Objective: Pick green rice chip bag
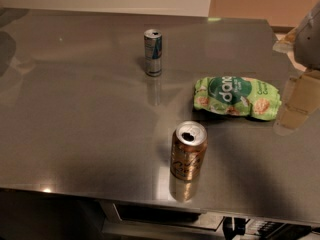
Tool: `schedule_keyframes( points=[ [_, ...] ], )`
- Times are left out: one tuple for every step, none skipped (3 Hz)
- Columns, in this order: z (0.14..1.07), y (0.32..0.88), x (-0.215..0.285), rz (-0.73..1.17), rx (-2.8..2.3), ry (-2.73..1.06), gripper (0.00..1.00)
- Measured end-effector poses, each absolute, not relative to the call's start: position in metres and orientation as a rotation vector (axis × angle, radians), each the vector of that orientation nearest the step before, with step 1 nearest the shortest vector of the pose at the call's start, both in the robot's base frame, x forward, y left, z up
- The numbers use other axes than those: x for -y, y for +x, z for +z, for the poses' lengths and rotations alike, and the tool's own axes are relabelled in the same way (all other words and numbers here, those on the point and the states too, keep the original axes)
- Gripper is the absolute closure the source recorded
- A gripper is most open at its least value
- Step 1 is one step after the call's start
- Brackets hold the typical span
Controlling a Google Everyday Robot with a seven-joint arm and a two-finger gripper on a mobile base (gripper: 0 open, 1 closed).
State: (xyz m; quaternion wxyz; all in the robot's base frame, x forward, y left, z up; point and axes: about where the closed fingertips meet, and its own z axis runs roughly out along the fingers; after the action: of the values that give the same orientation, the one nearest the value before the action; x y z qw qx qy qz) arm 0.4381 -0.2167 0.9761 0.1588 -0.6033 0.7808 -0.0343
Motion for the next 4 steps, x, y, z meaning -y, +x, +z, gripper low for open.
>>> schedule_keyframes(
  points=[
    [0.976,0.438,0.217,-0.098,-2.232,-1.725,0.00],
    [0.975,0.443,0.218,-0.093,-2.245,-1.703,0.00],
    [0.966,0.461,0.222,-0.037,-2.279,-1.650,0.00],
    [0.953,0.487,0.230,0.012,-2.340,-1.569,0.00]
  ],
)
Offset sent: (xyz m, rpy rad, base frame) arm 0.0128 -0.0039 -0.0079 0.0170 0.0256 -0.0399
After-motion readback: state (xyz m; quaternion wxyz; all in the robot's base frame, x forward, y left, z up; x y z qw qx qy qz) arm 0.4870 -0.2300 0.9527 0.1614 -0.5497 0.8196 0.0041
